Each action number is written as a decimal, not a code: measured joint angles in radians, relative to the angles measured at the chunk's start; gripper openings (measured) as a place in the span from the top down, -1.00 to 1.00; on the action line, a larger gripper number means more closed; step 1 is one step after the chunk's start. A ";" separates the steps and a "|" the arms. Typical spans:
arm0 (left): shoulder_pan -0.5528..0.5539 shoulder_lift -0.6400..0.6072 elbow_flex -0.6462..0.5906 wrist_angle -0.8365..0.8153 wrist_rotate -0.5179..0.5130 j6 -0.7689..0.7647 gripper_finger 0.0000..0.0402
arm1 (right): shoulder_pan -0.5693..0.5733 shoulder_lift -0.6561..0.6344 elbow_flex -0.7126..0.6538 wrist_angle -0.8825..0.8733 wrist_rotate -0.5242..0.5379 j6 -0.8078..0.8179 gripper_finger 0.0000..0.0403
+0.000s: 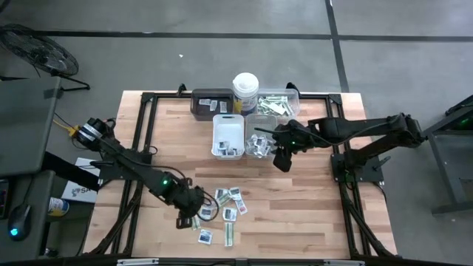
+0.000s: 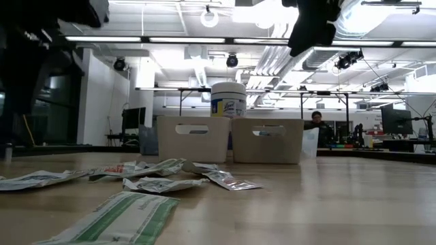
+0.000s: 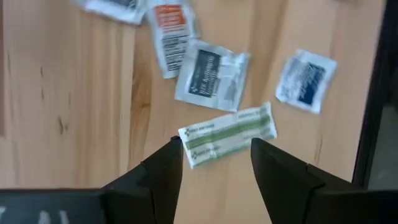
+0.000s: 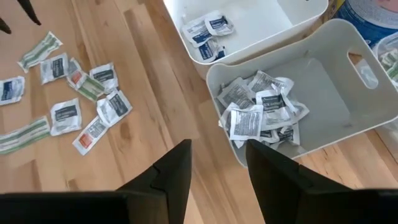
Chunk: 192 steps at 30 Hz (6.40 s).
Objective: Pick & Place First Aid Supplies
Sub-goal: Put the band aid into the transparent bin
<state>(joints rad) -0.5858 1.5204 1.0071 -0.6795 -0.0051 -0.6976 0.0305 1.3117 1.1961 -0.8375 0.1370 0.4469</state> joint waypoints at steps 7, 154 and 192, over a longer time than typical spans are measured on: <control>0.003 0.003 -0.032 0.016 -0.002 -0.149 0.07 | 0.027 0.000 0.000 0.000 0.014 -0.001 0.27; 0.205 -0.262 0.306 -0.209 -0.807 0.561 0.28 | -0.323 -0.095 0.000 -0.005 0.007 -0.232 1.00; 0.220 -0.465 0.305 -0.520 -0.816 0.535 0.28 | -0.884 0.445 0.000 0.144 -0.293 -0.682 1.00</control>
<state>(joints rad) -0.3660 1.0554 1.3125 -1.1993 -0.8211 -0.1628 -0.8531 1.7568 1.1961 -0.6938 -0.1565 -0.2356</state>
